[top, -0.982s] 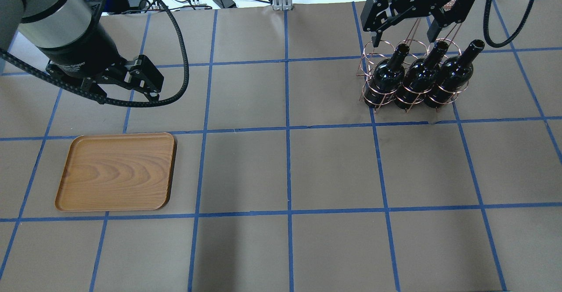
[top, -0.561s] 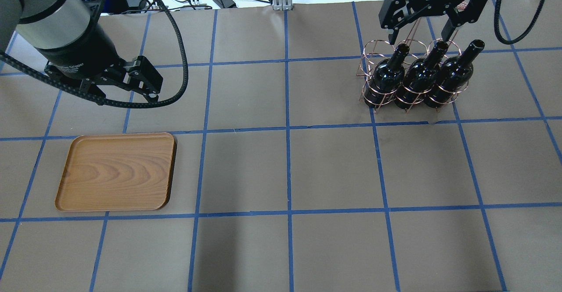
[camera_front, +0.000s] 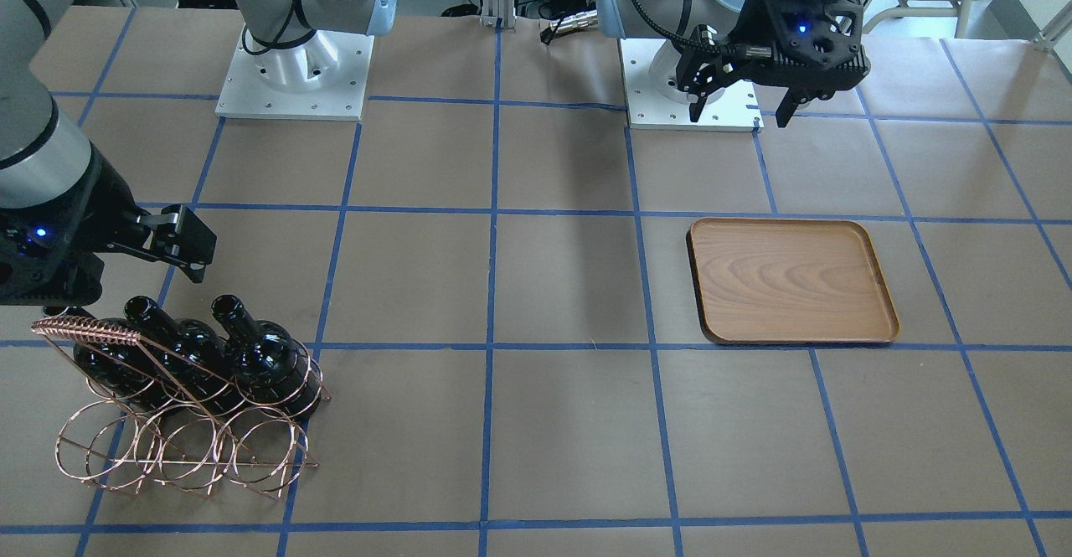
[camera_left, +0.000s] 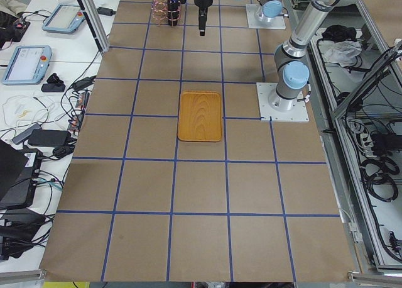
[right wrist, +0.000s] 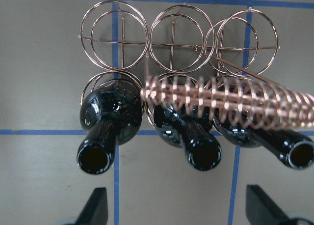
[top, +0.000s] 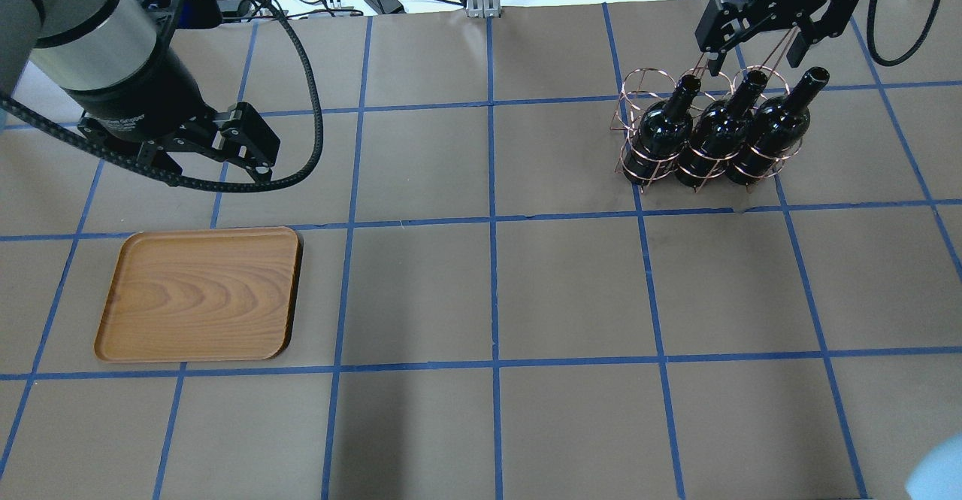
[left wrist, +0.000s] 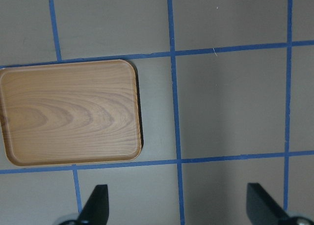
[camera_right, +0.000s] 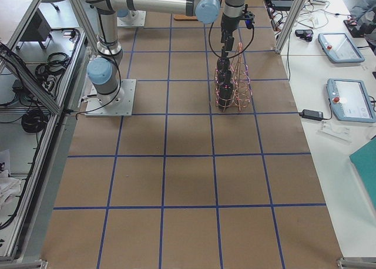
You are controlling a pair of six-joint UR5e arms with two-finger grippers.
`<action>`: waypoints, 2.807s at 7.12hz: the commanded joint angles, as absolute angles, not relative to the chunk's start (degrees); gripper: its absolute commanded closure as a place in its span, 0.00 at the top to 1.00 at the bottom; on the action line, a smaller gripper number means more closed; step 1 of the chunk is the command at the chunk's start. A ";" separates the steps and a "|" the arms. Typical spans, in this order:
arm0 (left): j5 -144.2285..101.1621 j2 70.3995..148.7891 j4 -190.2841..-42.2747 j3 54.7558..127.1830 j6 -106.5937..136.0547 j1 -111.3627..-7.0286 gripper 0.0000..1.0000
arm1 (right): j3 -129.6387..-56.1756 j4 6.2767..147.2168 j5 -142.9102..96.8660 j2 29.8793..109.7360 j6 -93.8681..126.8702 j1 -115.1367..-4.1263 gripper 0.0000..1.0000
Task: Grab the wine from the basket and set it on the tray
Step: 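Lower the right gripper over the wine rack toward the nearest bottle neck, then grasp a dark wine bottle with the right gripper and lift it from the rack, then carry the bottle toward the tray and stand it upright on the table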
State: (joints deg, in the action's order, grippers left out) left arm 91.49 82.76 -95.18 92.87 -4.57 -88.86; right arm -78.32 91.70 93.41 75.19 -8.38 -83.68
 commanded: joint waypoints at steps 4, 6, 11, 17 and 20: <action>91.49 82.70 -95.10 93.16 -4.57 -88.77 1.00 | -80.77 94.92 93.08 71.73 -11.87 -81.56 0.75; 91.41 82.62 -95.01 93.69 -4.57 -88.77 1.00 | -80.77 95.80 92.99 71.46 -11.69 -81.56 0.47; 93.43 82.62 -94.92 93.87 -4.57 -88.77 1.00 | -75.71 93.88 93.16 75.21 -11.34 -81.56 0.24; 93.25 82.62 -94.39 93.17 -4.83 -85.37 1.00 | -80.99 76.72 92.99 88.23 4.23 -89.43 0.16; 93.25 82.62 -94.31 92.81 -8.16 -82.01 1.00 | -82.79 85.31 92.38 85.01 32.68 -107.00 0.16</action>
State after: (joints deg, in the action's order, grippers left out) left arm 93.18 82.62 -94.33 92.87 -6.57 -83.19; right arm -82.35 82.00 92.77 86.83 20.65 -100.31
